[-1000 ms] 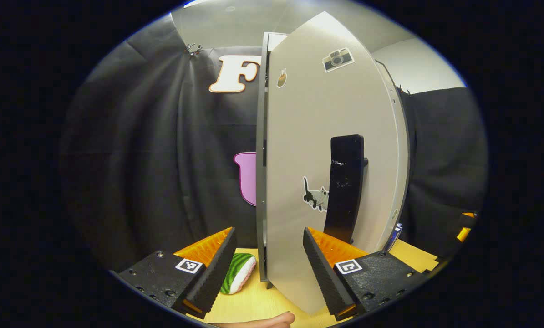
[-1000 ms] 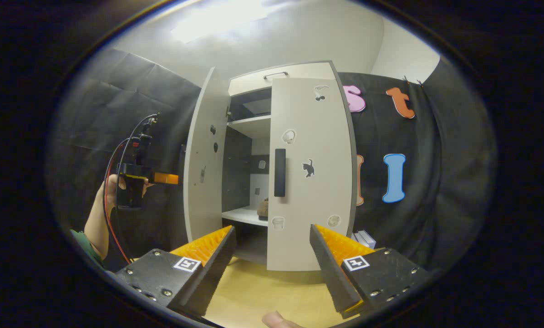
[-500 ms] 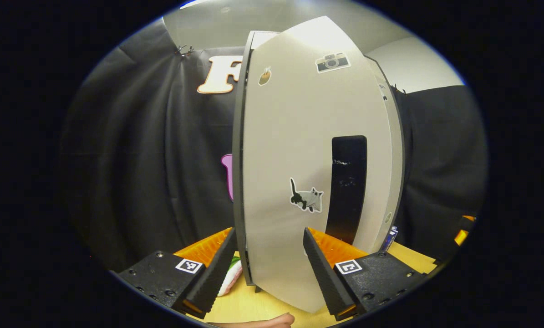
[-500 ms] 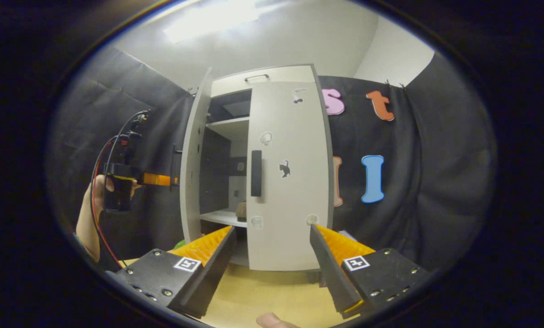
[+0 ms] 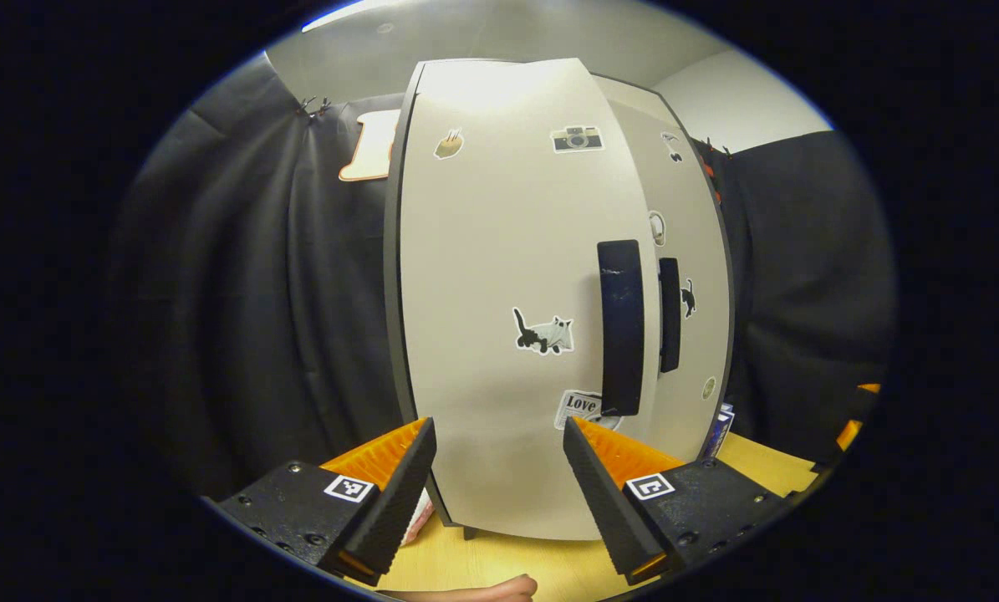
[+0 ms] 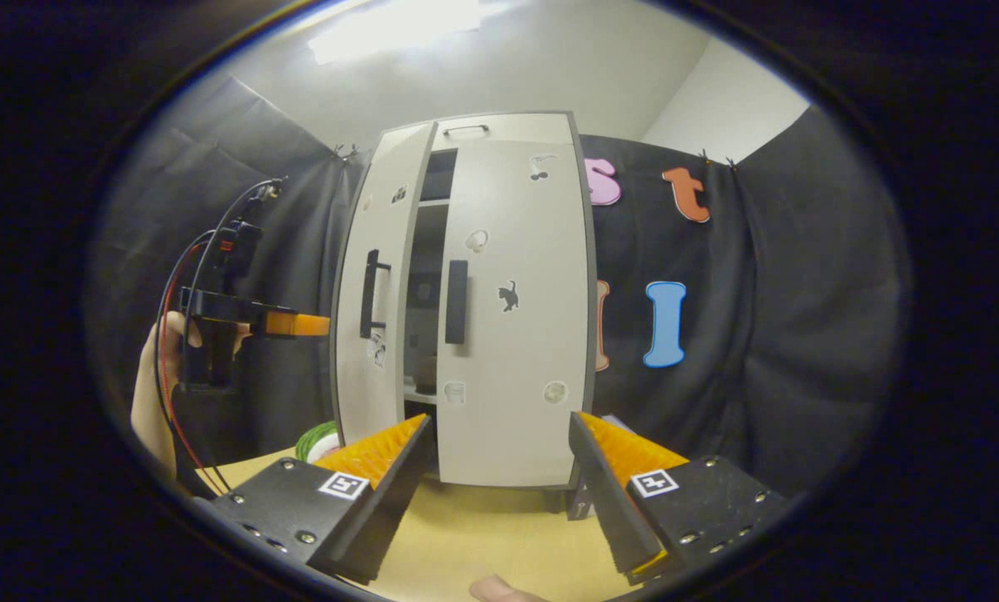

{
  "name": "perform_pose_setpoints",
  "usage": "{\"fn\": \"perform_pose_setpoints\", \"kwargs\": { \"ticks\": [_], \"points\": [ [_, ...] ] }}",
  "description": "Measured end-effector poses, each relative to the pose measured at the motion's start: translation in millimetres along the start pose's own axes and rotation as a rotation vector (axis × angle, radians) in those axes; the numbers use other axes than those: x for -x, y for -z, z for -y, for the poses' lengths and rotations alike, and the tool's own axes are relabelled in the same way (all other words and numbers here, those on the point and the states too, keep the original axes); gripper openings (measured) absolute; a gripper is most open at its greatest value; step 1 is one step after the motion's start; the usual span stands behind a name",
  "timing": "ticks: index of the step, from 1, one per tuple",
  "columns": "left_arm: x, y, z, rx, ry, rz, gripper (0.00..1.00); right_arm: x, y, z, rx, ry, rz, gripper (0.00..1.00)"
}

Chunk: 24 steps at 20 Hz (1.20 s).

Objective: Grab one shoe with the right hand and put it into the shoe cabinet, grab the other shoe with the left hand and put it into the shoe cabinet; then close the right door with the right hand and the left door with the left hand.

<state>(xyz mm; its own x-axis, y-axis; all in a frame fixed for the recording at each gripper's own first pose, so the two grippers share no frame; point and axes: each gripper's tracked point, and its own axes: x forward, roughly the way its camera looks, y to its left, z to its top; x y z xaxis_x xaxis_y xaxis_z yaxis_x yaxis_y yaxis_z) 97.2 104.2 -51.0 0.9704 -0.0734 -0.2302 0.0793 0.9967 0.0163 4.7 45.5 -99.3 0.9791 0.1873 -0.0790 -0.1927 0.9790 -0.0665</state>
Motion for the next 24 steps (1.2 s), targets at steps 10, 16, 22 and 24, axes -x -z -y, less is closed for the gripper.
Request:
{"fn": "perform_pose_setpoints", "kwargs": {
  "ticks": [10, 16, 22, 24],
  "points": [
    [35, 0, -3, 0.000, -0.061, 0.049, 0.94, -5, -6, 0, -0.024, 0.049, 0.005, 0.98],
    [51, 7, 8, -0.005, -0.072, 0.075, 0.94, -11, -12, -9, -0.026, 0.041, 0.013, 0.98],
    [66, 23, 26, -0.018, -0.086, 0.083, 0.94, -16, -30, -17, -0.036, 0.034, 0.043, 0.98],
    [70, 28, 33, -0.013, -0.090, 0.083, 0.94, -20, -37, -17, -0.034, 0.041, 0.053, 0.98]
  ]
}}
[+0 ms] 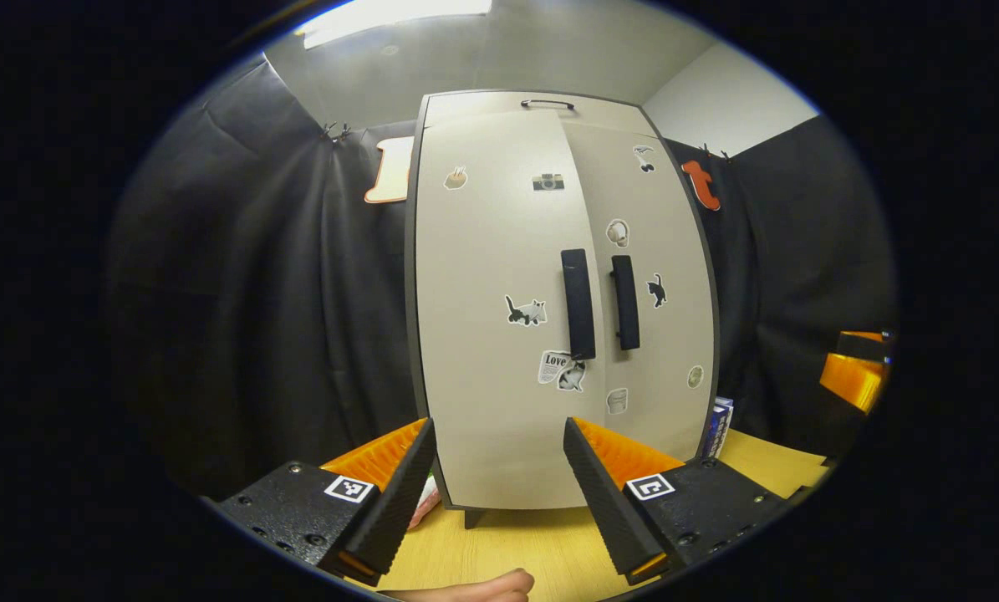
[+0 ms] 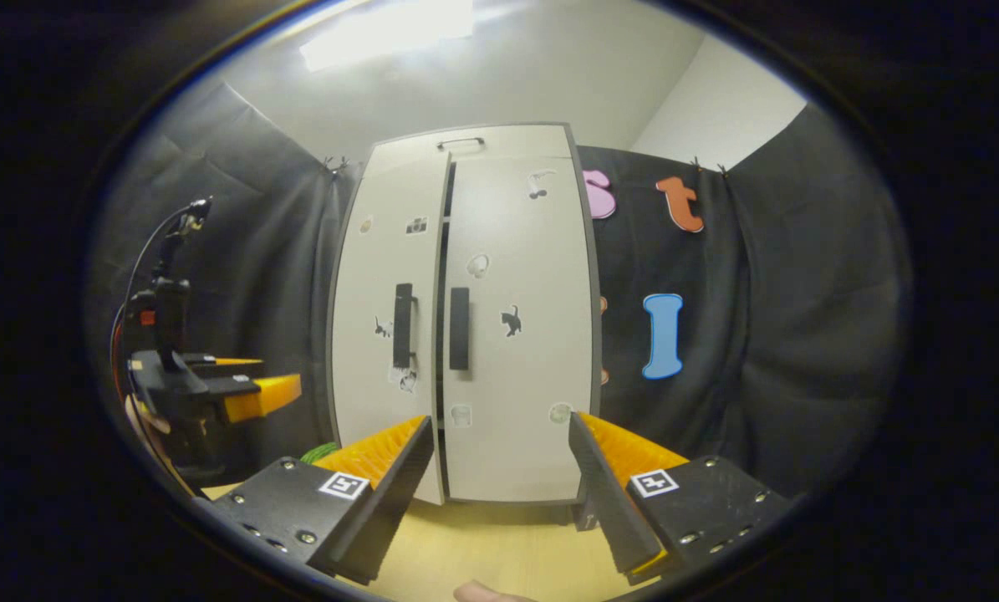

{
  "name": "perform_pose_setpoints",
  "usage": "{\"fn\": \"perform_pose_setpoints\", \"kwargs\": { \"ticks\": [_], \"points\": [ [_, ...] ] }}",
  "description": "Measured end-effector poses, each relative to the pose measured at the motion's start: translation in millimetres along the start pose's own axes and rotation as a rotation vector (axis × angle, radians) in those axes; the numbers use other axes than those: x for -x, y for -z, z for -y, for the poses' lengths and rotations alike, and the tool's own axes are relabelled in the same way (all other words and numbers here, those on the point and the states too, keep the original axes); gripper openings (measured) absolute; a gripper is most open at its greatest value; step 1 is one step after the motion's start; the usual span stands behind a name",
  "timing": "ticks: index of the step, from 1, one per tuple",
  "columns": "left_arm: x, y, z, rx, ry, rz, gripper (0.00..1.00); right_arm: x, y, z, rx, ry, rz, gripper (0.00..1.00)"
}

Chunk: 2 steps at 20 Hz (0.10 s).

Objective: Grab one shoe with the right hand and put it into the shoe cabinet, grab the other shoe with the left hand and put it into the shoe cabinet; then close the right door with the right hand and the left door with the left hand.

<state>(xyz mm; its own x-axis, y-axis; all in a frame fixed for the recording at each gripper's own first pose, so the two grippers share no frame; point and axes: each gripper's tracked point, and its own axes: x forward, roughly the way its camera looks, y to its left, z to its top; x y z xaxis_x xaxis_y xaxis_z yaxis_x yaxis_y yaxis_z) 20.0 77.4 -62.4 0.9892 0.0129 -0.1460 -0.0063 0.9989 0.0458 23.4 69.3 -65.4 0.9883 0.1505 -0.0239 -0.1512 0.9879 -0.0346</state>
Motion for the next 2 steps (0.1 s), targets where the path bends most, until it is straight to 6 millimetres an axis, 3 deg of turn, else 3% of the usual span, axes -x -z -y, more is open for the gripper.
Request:
{"fn": "perform_pose_setpoints", "kwargs": {
  "ticks": [2],
  "points": [
    [4.4, -2.1, 6.4, 0.011, 0.002, 0.012, 0.94, -3.5, -4.6, -2.8, -0.001, -0.004, 0.004, 0.98]
  ]
}}
